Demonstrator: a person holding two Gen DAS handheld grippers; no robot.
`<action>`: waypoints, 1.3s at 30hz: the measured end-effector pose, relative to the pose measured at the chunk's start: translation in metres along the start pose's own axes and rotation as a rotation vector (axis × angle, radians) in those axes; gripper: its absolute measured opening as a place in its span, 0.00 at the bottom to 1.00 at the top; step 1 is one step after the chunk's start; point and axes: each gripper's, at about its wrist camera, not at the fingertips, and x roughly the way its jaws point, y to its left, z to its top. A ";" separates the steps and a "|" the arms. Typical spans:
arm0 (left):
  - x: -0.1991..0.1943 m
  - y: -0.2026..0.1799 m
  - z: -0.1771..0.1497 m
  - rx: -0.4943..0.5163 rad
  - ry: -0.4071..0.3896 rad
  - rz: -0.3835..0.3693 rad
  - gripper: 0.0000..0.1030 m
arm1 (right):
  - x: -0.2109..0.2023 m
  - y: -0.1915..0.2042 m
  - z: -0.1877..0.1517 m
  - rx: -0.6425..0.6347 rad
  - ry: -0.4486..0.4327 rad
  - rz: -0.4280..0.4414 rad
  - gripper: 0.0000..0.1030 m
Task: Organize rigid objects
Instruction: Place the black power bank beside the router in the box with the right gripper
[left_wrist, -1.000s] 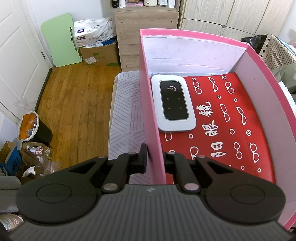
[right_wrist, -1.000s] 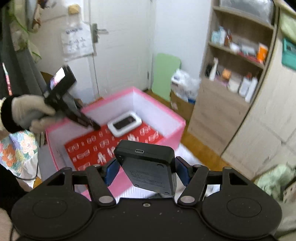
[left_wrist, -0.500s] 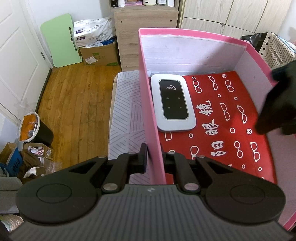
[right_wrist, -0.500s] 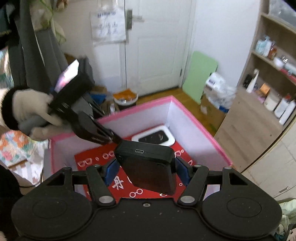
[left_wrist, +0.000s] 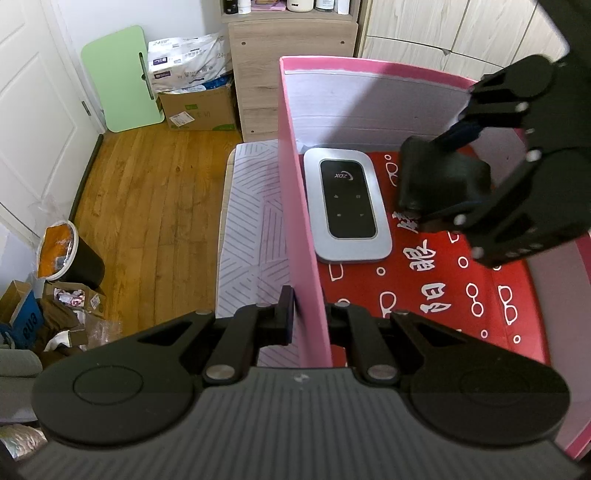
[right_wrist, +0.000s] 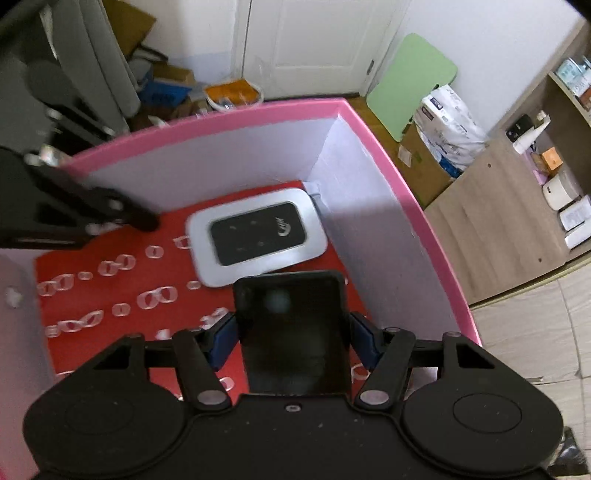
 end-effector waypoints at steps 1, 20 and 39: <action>0.000 0.000 0.000 -0.001 -0.001 -0.001 0.09 | 0.005 -0.001 0.001 -0.004 0.012 -0.001 0.67; 0.000 -0.001 0.001 0.001 -0.001 -0.001 0.09 | -0.012 0.001 0.001 -0.107 -0.102 -0.005 0.73; 0.001 -0.004 0.000 0.006 -0.005 0.002 0.09 | -0.129 -0.001 -0.196 0.655 -0.396 -0.118 0.77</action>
